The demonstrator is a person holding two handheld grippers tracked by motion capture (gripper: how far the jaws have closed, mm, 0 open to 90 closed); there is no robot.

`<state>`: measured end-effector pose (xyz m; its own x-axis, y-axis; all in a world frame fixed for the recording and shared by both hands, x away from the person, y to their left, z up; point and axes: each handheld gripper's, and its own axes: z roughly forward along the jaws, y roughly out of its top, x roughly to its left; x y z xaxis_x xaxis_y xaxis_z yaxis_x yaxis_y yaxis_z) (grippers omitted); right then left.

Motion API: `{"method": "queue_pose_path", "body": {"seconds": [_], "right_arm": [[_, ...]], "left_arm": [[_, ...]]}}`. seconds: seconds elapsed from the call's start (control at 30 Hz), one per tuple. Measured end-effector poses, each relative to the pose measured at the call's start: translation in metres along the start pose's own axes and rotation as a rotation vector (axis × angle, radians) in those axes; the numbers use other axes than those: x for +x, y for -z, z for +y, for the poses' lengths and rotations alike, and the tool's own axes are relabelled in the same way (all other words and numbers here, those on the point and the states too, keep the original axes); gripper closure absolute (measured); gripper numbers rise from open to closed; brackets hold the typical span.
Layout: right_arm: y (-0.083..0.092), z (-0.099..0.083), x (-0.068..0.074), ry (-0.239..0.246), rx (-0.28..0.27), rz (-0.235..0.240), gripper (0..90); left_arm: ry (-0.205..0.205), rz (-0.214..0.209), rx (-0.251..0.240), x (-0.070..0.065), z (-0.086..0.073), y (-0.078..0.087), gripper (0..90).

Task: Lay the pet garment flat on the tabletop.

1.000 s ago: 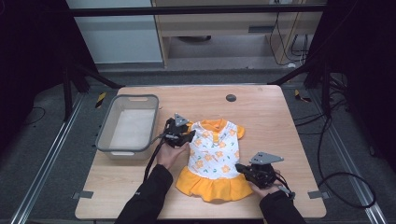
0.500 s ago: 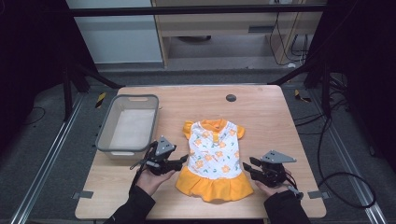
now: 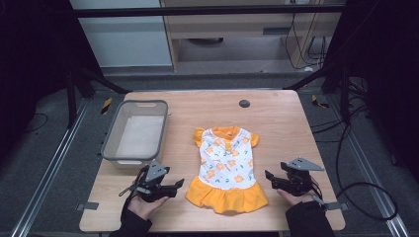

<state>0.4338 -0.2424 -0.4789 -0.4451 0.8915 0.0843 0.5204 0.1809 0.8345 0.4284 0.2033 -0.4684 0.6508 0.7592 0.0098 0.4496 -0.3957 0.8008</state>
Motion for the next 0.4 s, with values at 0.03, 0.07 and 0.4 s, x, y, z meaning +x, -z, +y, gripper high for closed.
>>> {"method": "queue_pose_path", "body": {"seconds": [0.03,0.07,0.4], "right_arm": [[0.0,-0.001,-0.002,-0.011,-0.005,-0.006,27.3],[0.001,-0.002,-0.003,-0.014,-0.008,-0.011,26.0],[-0.001,-0.005,-0.008,-0.015,-0.011,-0.047,21.1]], "left_arm": [[0.007,0.009,-0.002,0.002,-0.003,0.002,28.7],[0.018,0.015,-0.003,0.005,-0.007,0.005,28.2],[0.035,0.058,-0.024,0.019,-0.025,0.023,25.3]]}}
